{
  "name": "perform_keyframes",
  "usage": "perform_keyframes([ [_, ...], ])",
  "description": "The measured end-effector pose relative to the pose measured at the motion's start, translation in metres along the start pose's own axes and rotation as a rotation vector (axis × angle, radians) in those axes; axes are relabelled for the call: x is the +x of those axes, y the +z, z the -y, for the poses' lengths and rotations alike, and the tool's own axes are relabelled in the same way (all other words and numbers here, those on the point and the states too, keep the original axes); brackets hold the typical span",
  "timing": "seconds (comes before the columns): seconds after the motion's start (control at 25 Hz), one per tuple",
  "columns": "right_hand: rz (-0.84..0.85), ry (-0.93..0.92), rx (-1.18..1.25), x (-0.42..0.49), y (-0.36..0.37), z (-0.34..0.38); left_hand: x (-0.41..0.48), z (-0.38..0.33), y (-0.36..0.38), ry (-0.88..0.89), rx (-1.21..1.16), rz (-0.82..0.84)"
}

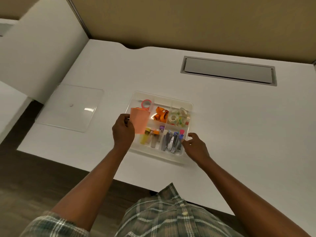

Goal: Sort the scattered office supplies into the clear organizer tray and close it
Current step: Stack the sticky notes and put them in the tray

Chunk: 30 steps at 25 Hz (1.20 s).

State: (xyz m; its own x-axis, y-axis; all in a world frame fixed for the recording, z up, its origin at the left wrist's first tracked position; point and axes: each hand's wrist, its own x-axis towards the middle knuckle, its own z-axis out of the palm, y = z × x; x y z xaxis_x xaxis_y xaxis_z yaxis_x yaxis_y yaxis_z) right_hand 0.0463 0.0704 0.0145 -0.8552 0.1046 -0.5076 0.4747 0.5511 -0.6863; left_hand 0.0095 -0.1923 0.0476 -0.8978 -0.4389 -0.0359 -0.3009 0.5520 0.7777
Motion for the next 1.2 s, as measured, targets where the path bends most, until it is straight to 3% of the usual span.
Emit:
perform_keyframes([
  [0.12,-0.028,-0.027,-0.018,-0.001,0.017,0.004,0.02,0.026,-0.017,-0.018,0.121,-0.015],
  [0.32,-0.072,-0.01,-0.038,0.001,0.026,0.009,0.034,0.047,-0.014,0.023,0.269,0.121],
  [0.56,-0.102,0.033,-0.069,0.0,0.033,0.013,0.038,0.054,-0.009,0.182,0.511,0.226],
  [0.72,-0.111,0.049,-0.094,0.0,0.035,0.016,0.045,0.057,-0.014,0.27,0.551,0.174],
  [0.92,-0.13,0.071,-0.128,0.0,0.036,0.017,0.085,0.078,-0.035,0.141,0.49,0.093],
  [1.2,-0.126,0.086,-0.146,0.0,0.037,0.016,0.131,0.143,-0.071,-0.115,0.775,0.033],
])
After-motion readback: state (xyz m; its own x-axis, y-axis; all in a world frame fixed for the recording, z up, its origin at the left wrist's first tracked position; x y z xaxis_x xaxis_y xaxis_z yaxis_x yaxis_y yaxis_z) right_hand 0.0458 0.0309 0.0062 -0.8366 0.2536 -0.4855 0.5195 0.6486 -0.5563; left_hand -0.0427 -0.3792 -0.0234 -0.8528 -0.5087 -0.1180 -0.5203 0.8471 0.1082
